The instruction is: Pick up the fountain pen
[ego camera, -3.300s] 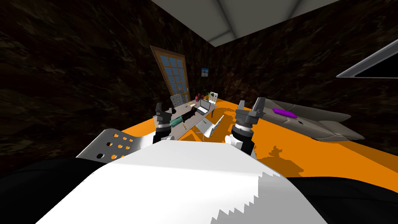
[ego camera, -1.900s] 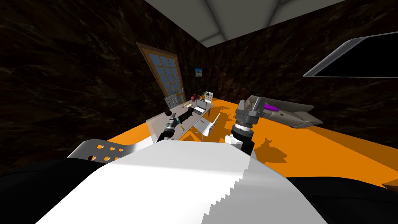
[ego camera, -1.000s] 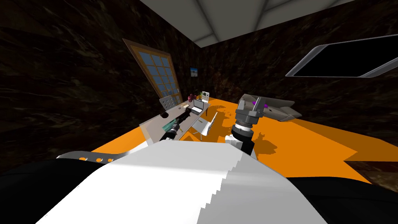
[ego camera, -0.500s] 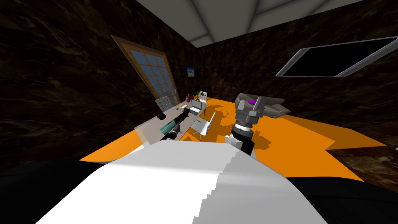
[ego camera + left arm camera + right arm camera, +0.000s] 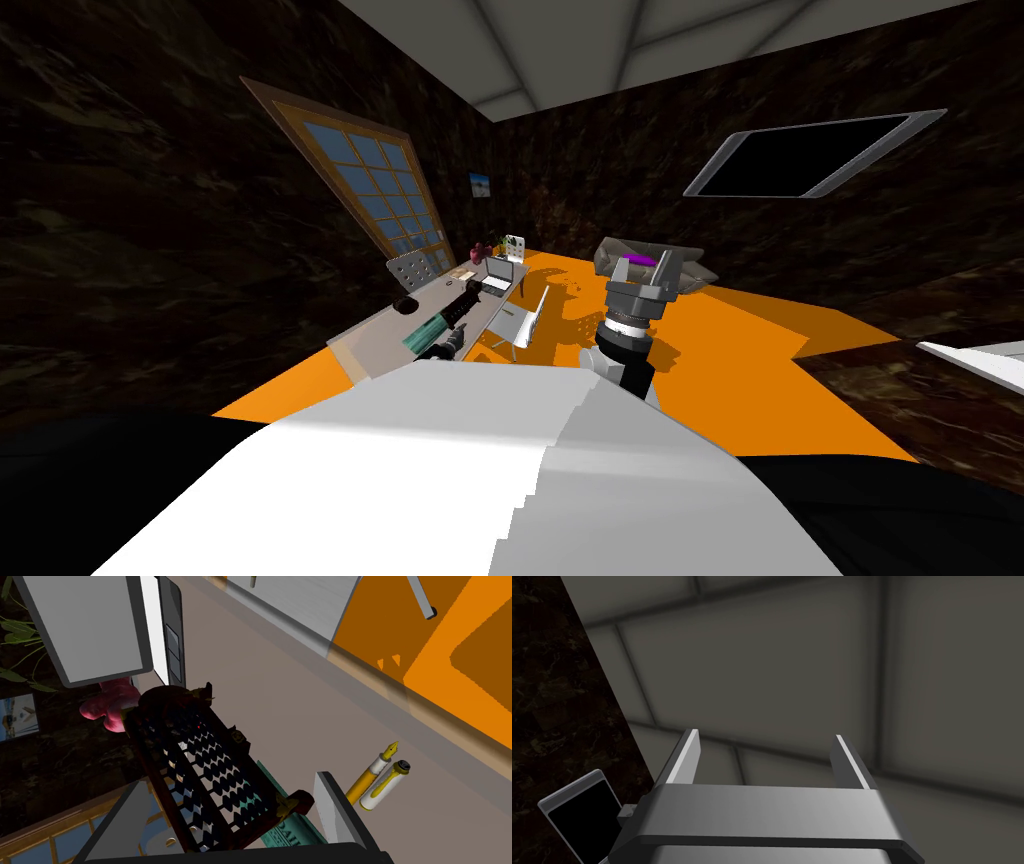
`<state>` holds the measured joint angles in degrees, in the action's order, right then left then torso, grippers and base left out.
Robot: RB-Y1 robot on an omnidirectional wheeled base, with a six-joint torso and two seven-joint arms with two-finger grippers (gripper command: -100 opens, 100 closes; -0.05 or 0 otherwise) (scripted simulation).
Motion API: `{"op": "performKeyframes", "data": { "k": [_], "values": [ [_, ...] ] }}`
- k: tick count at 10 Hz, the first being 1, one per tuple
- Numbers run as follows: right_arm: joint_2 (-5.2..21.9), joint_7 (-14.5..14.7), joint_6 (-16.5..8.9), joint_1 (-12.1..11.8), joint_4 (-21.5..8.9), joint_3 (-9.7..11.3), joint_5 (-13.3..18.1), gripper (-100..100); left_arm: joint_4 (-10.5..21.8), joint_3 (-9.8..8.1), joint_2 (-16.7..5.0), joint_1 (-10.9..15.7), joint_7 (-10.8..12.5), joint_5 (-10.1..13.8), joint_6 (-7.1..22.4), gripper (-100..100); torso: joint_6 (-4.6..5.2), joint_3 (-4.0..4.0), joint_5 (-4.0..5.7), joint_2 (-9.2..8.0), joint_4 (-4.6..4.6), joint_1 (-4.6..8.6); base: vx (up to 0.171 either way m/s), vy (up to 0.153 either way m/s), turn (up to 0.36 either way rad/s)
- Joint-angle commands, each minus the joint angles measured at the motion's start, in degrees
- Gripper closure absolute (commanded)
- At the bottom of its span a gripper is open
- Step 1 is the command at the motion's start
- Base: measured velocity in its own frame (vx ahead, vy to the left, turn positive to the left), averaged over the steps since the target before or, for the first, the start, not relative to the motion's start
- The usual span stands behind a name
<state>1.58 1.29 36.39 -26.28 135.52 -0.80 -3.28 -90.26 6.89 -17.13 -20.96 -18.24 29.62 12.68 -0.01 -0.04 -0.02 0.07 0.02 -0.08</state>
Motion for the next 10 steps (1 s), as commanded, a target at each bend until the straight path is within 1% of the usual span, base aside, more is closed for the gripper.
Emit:
{"op": "performKeyframes", "data": {
  "k": [1, 2, 3, 4, 5, 6, 7, 8, 9, 10],
  "values": [
    [0.0, 0.0, 0.0, 0.0, 0.0, 0.0, 0.0, 0, 0.8, -0.43, -0.1, 0.5, -0.2, 0.3, 2.8, -100, 0.0, 0.0, 0.0, 0.0, 0.0, 0.0, 0.008, 0.016, -0.087],
    [0.0, 0.0, 0.0, 0.0, 0.0, 0.0, 0.0, 0, 0.8, -0.43, -0.1, 0.5, -0.2, 0.3, 2.8, -100, -0.02, 0.01, 0.0, -0.01, -0.01, 0.01, 0.003, 0.008, 0.007],
    [0.0, 0.0, 0.0, 0.0, 0.0, 0.0, 0.0, 0, 3.2, -0.34, -0.8, 1.4, -0.7, 1.3, 5.0, -100, -0.03, 0.02, 0.01, -0.03, -0.01, 0.05, 0.008, 0.011, -0.167],
    [0.0, 0.0, 0.0, 0.0, 0.0, 0.0, 0.0, 0, 3.2, -0.34, -0.8, 1.4, -0.7, 1.3, 5.6, -100, 0.01, 0.01, 0.01, -0.02, -0.01, 0.03, 0.009, 0.018, -0.113],
    [0.0, 0.0, 0.0, 0.0, 0.0, 0.0, 0.0, 0, 5.7, -0.28, -1.7, 2.3, -1.1, 2.3, 7.7, -100, -0.02, 0.01, 0.01, -0.02, -0.01, 0.02, 0.015, 0.022, -0.174],
    [0.0, 0.0, 0.0, 0.0, 0.0, 0.0, 0.0, 0, 5.7, -0.28, -1.7, 2.3, -1.1, 2.3, 8.3, -100, 0.0, 0.0, 0.0, 0.0, 0.0, -0.01, 0.012, 0.025, -0.077],
    [0.0, 0.0, 0.0, 0.0, 0.0, 0.0, 0.0, 0, 8.1, -0.23, -2.6, 3.3, -1.4, 3.2, 10.0, -100, -0.03, 0.0, 0.0, 0.0, 0.0, -0.01, 0.012, 0.019, -0.172],
    [0.0, 0.0, 0.0, 0.0, 0.0, 0.0, 0.0, 0, 8.1, -0.23, -2.6, 3.3, -1.4, 3.2, 11.0, -100, 0.0, 0.0, 0.0, 0.01, 0.0, -0.01, 0.01, 0.02, -0.094],
    [0.0, 0.0, 0.0, 0.0, 0.0, 0.0, 0.0, 0, 10.5, -0.21, -3.5, 4.2, -1.7, 4.1, 12.7, -100, -0.03, 0.0, 0.01, 0.0, 0.0, 0.01, 0.017, 0.02, -0.176],
    [0.0, 0.0, 0.0, 0.0, 0.0, 0.0, 0.0, 0, 10.5, -0.21, -3.5, 4.2, -1.7, 4.1, 13.7, -100, 0.0, -0.01, 0.0, 0.02, 0.0, 0.0, 0.015, 0.021, -0.088]
  ]
}}
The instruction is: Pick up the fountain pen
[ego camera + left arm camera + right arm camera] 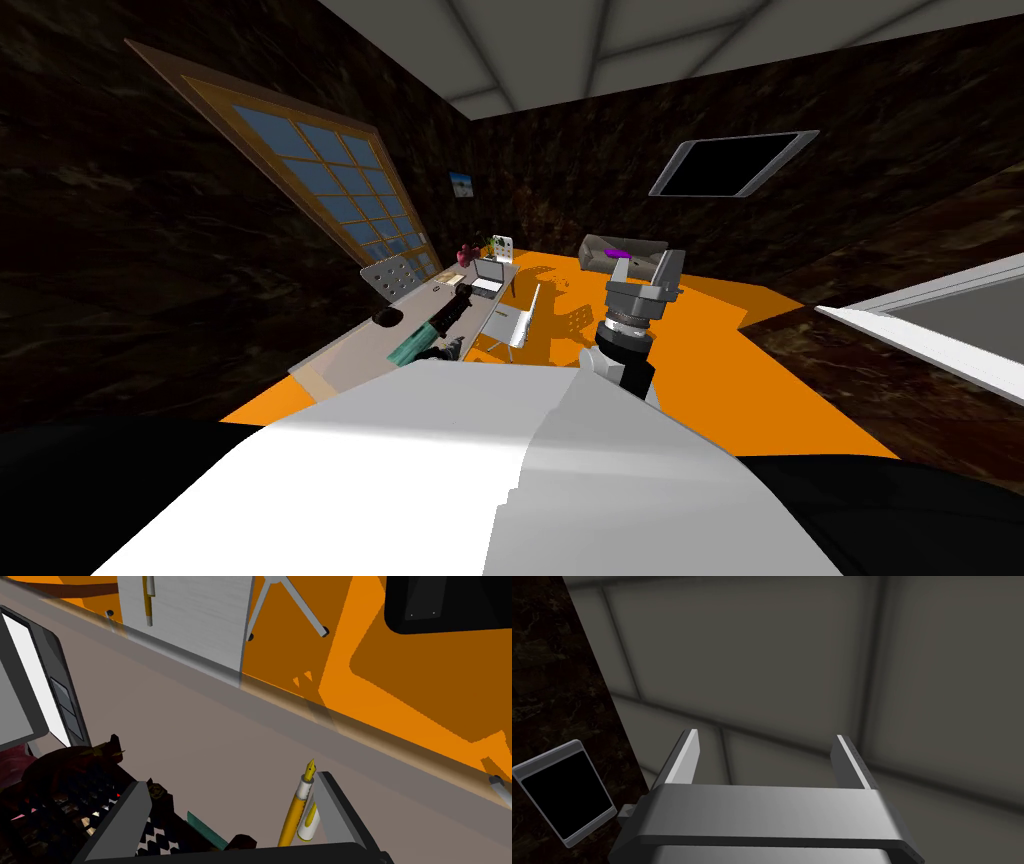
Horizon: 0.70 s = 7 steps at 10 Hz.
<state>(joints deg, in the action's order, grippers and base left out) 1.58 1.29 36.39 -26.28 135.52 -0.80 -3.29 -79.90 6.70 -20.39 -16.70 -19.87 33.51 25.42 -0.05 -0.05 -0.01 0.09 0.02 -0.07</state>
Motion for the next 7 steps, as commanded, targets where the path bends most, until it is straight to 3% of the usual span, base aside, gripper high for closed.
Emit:
{"op": "performKeyframes", "data": {
  "k": [1, 2, 4, 7],
  "values": [
    [0.0, 0.0, 0.0, 0.0, 0.0, 0.0, 0.0, 0, 2.4, -0.01, -1.2, 1.0, -0.2, 1.0, 2.9, -100, 0.0, 0.0, 0.0, 0.0, 0.0, 0.0, 0.016, 0.021, -0.139],
    [0.0, 0.0, 0.0, 0.0, 0.0, 0.0, 0.0, 0, 2.4, -0.01, -1.2, 1.0, -0.2, 1.0, 3.5, -100, 0.01, 0.0, 0.0, 0.0, 0.0, -0.01, 0.013, 0.023, -0.098],
    [0.0, 0.0, 0.0, 0.0, 0.0, 0.0, 0.0, 0, 6.5, -0.05, -3.2, 2.9, -0.5, 2.5, 7.4, -100, 0.03, 0.0, 0.0, 0.01, 0.0, -0.03, 0.018, 0.035, -0.228],
    [0.0, 0.0, 0.0, 0.0, 0.0, 0.0, 0.0, 0, 8.8, -0.08, -4.1, 3.8, -0.6, 3.1, 10.8, -100, 0.0, -0.02, 0.0, 0.03, 0.01, -0.03, 0.019, 0.026, -0.099]
  ]
}}
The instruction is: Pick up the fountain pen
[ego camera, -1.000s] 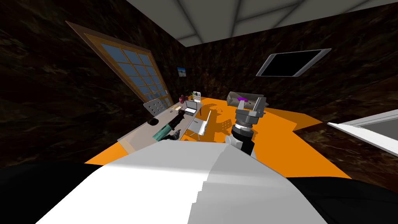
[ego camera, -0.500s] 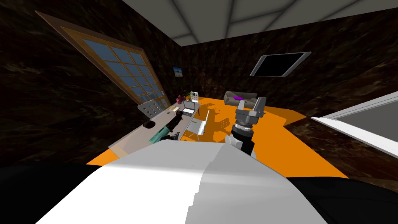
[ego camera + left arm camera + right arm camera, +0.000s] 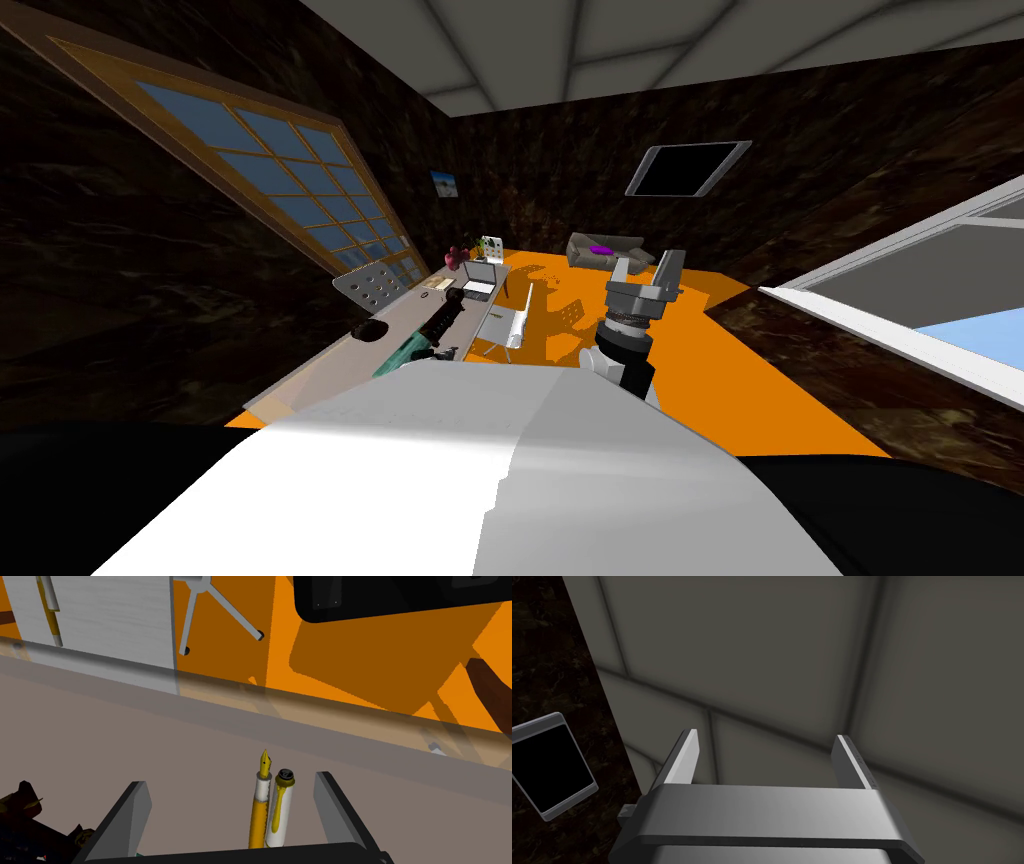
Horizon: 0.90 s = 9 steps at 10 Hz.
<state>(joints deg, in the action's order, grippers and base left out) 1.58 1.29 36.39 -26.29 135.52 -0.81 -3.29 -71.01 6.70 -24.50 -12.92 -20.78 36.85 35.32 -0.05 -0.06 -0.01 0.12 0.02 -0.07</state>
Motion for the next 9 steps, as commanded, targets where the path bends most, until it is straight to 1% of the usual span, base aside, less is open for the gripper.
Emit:
{"op": "performKeyframes", "data": {
  "k": [1, 2, 3, 5, 7, 9],
  "values": [
    [0.0, 0.0, 0.0, 0.0, 0.0, 0.0, 0.0, 0, 1.9, -0.11, -0.9, 0.9, 0.2, 0.4, 2.9, -100, 0.0, 0.0, 0.0, 0.0, 0.0, 0.0, 0.016, 0.022, -0.148],
    [0.0, 0.0, 0.0, 0.0, 0.0, 0.0, 0.0, 0, 3.4, -0.13, -1.7, 1.7, 0.1, 0.9, 4.5, -100, 0.01, 0.0, 0.0, -0.01, 0.0, 0.0, 0.013, 0.036, -0.26],
    [0.0, 0.0, 0.0, 0.0, 0.0, 0.0, 0.0, 0, 3.7, -0.13, -1.7, 1.7, 0.1, 0.9, 5.3, -100, 0.03, 0.01, 0.0, -0.01, -0.01, -0.05, 0.013, 0.033, -0.072],
    [0.0, 0.0, 0.0, 0.0, 0.0, 0.0, 0.0, 0, 7.0, -0.19, -3.3, 3.1, 0.1, 1.9, 9.0, -100, 0.01, 0.0, 0.0, 0.01, 0.0, -0.01, 0.02, 0.024, -0.16],
    [0.0, 0.0, 0.0, 0.0, 0.0, 0.0, 0.0, 0, 9.6, -0.24, -4.9, 4.3, 0.1, 2.6, 12.0, -100, -0.01, -0.01, 0.0, 0.01, 0.0, -0.04, 0.02, 0.032, -0.155],
    [0.0, 0.0, 0.0, 0.0, 0.0, 0.0, 0.0, 0, 11.5, -0.27, -6.2, 5.1, 0.1, 3.1, 14.2, -100, 0.0, -0.01, -0.01, 0.02, 0.0, -0.04, 0.022, 0.034, -0.139]
  ]
}}
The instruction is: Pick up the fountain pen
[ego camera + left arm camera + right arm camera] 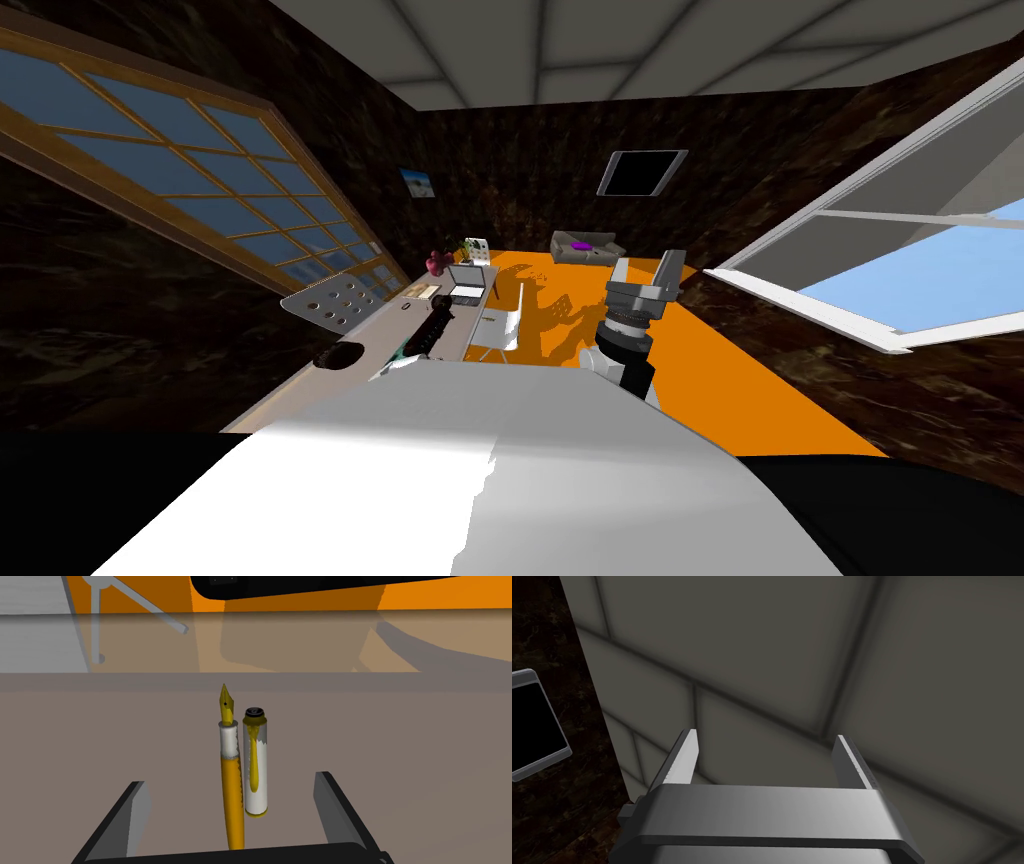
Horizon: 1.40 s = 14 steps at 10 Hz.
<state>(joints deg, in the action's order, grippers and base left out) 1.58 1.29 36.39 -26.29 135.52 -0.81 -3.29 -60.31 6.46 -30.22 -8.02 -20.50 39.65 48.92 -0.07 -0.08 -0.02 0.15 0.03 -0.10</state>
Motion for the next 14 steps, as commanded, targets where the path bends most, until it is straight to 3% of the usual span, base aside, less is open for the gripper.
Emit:
{"op": "performKeyframes", "data": {
  "k": [1, 2, 3, 4, 5, 14],
  "values": [
    [0.0, 0.0, 0.0, 0.0, 0.0, 0.0, 0.0, 0, 1.9, 0.0, -1.3, 0.6, -0.2, 0.6, 1.8, -100, 0.0, 0.0, 0.0, 0.0, 0.0, 0.0, 0.025, 0.027, -0.113],
    [0.0, 0.0, 0.0, 0.0, 0.0, 0.0, 0.0, 0, 1.4, 0.05, -0.7, 0.5, -0.2, 0.3, 0.8, -100, 0.0, 0.0, 0.01, 0.01, 0.0, 0.02, 0.011, 0.014, -0.023],
    [0.0, 0.0, 0.0, 0.0, 0.0, 0.0, 0.0, 0, 1.6, 0.04, -0.7, 0.5, -0.2, 0.4, 1.1, 0, -0.02, 0.02, 0.01, -0.03, 0.0, 0.08, 0.0, 0.0, 0.0],
    [0.0, 0.0, 0.0, 0.0, 0.0, 0.0, 0.0, 0, 4.4, -0.84, -0.4, 1.9, 0.5, 0.5, 0.2, -100, -0.01, 0.04, 0.02, -0.06, -0.01, 0.12, -0.064, 0.026, -0.297],
    [0.0, 0.0, 0.0, 0.0, 0.0, 0.0, 0.0, 0, 5.9, -1.72, 0.0, 3.2, 1.1, 0.6, -0.6, -100, 0.05, 0.14, 0.01, -0.25, -0.05, 0.06, -0.17, 0.08, -0.637],
    [0.0, 0.0, 0.0, 0.0, 0.0, 0.0, 0.0, 0, 20.5, -6.11, 1.7, 10.0, 4.3, 1.4, -4.8, -100, -0.03, 0.22, 0.0, -0.35, -0.09, 0.06, -0.109, 0.026, -0.215]
  ]
}}
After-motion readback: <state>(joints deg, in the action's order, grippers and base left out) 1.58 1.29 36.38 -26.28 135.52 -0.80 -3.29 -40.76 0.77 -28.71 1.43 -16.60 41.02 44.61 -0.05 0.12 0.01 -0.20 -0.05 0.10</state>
